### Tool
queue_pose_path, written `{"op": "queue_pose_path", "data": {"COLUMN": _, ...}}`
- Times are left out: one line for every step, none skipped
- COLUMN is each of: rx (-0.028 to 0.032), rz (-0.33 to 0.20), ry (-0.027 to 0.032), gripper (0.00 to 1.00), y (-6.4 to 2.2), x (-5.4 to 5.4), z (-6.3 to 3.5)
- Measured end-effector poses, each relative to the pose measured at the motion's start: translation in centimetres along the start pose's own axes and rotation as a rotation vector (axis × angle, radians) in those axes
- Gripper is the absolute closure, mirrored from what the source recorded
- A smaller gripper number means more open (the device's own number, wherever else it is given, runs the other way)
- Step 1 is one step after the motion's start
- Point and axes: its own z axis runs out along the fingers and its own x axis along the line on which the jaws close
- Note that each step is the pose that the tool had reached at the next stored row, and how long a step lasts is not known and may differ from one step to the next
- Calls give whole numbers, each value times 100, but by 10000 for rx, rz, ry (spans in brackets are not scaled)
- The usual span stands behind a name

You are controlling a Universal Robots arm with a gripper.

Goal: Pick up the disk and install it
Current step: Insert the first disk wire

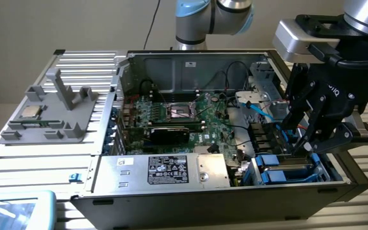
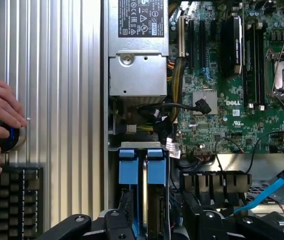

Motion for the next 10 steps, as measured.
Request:
{"op": "queue_pose_path", "data": {"rx": 0, "rz": 0, "ry": 0, "gripper": 48, "y": 0, "x": 0, "z": 0}}
{"op": "queue_pose_path", "data": {"rx": 0, "rz": 0, "ry": 0, "gripper": 48, "y": 0, "x": 0, "z": 0}}
{"op": "queue_pose_path", "data": {"rx": 0, "rz": 0, "ry": 0, "gripper": 48, "y": 0, "x": 0, "z": 0}}
{"op": "queue_pose_path", "data": {"rx": 0, "rz": -1, "ry": -1, "gripper": 48, "y": -5, "x": -4, "z": 0}}
{"op": "queue_pose_path", "data": {"rx": 0, "rz": -1, "ry": 0, "gripper": 48, "y": -17, "x": -11, "z": 0}}
{"op": "queue_pose_path", "data": {"rx": 0, "rz": 0, "ry": -2, "gripper": 48, "y": -30, "x": -18, "z": 1}}
{"op": "queue_pose_path", "data": {"rx": 0, "rz": 0, "ry": 0, "gripper": 48, "y": -44, "x": -27, "z": 0}}
{"op": "queue_pose_path", "data": {"rx": 0, "rz": -1, "ry": 1, "gripper": 48, "y": -62, "x": -35, "z": -1}}
{"op": "queue_pose_path", "data": {"rx": 0, "rz": 0, "ry": 0, "gripper": 48, "y": -82, "x": -42, "z": -2}}
{"op": "queue_pose_path", "data": {"rx": 0, "rz": 2, "ry": -1, "gripper": 48, "y": -96, "x": -48, "z": -2}}
